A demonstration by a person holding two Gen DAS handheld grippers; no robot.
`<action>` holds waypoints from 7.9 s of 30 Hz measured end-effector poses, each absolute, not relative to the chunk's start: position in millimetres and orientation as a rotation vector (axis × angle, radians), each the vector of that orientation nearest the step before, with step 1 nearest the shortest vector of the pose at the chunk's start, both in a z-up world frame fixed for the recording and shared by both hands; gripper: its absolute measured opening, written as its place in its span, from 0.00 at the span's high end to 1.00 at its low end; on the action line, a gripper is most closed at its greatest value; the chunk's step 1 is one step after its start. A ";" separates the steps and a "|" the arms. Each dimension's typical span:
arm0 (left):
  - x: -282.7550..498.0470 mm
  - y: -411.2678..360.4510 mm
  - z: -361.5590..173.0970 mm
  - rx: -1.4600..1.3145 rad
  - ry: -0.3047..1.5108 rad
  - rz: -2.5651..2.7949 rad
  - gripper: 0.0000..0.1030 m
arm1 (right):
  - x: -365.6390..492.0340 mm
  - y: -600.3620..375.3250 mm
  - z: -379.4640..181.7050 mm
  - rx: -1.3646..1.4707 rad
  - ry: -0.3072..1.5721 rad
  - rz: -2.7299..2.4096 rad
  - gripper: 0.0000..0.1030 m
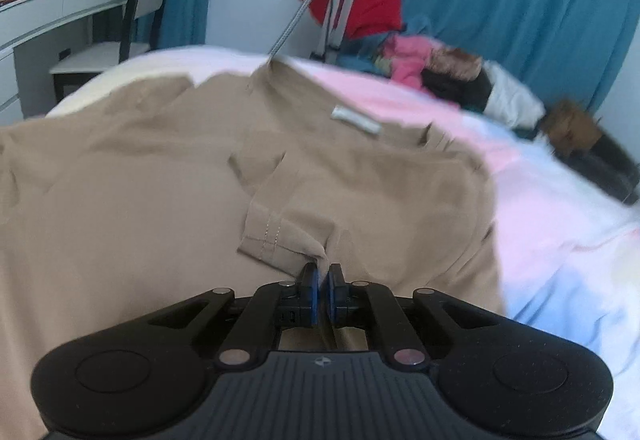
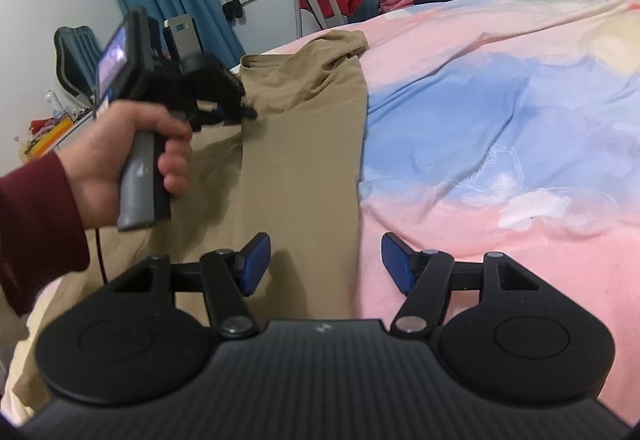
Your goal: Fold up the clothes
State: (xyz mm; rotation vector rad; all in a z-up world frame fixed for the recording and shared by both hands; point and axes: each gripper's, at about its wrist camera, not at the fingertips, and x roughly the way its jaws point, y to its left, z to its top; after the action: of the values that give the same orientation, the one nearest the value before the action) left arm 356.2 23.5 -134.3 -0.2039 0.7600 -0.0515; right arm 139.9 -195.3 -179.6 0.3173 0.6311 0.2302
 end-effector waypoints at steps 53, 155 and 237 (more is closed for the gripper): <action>30.5 186.3 -30.5 -0.278 0.470 -0.039 0.00 | 228.0 -32.7 -67.2 0.017 0.488 0.467 0.37; 99.1 127.7 -124.7 -0.172 0.628 -0.146 0.04 | 446.3 -121.5 -147.8 0.083 0.562 0.294 0.85; 14.9 179.8 -99.8 -0.361 1.000 0.098 0.18 | 54.0 -217.6 -126.2 0.408 0.594 0.188 0.31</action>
State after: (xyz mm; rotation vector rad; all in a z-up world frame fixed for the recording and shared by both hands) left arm 14.9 179.8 -99.8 -0.3612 1.0000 0.0975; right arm 54.0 -217.6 -126.2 0.4076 0.5943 0.1881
